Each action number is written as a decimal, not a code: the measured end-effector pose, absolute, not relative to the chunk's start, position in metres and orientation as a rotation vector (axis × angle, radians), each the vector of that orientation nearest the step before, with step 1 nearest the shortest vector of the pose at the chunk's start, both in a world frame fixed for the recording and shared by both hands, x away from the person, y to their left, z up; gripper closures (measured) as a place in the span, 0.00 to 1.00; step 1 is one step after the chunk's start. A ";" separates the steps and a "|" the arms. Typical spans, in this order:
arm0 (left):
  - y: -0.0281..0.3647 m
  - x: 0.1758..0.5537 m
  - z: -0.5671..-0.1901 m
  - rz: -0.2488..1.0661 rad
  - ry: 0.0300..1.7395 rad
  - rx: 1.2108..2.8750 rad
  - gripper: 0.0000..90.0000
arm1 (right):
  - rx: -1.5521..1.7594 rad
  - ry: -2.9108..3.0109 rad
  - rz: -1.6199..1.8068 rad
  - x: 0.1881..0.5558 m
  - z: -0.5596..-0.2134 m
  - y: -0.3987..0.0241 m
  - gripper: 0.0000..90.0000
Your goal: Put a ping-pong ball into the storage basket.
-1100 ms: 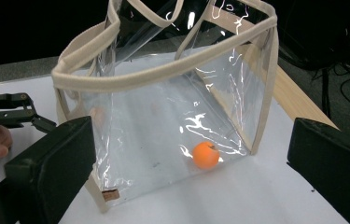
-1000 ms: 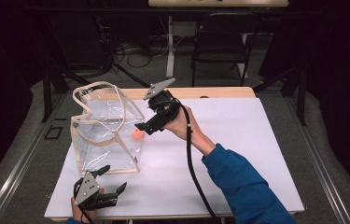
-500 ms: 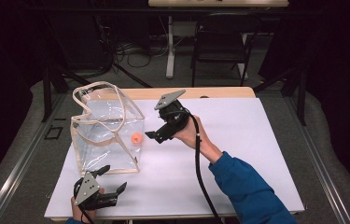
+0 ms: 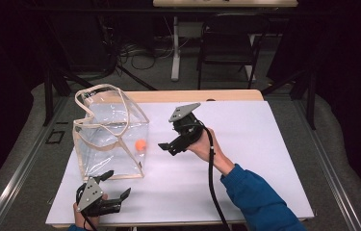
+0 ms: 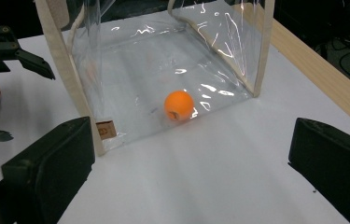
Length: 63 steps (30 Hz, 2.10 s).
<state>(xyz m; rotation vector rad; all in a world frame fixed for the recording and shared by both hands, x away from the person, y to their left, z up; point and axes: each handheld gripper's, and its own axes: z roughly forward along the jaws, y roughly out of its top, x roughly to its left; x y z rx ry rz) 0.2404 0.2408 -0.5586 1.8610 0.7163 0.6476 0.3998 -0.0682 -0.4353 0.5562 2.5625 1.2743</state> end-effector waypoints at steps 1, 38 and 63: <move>0.241 0.240 -0.559 0.648 0.717 1.860 0.18 | 0.564 2.562 1.273 0.399 -0.437 -0.070 0.00; 0.239 0.240 -0.558 0.654 0.709 1.868 0.18 | 0.674 2.542 1.197 0.368 -0.495 -0.123 0.00; 0.239 0.238 -0.557 0.656 0.697 1.872 0.18 | 0.712 2.560 1.131 0.364 -0.511 -0.135 0.00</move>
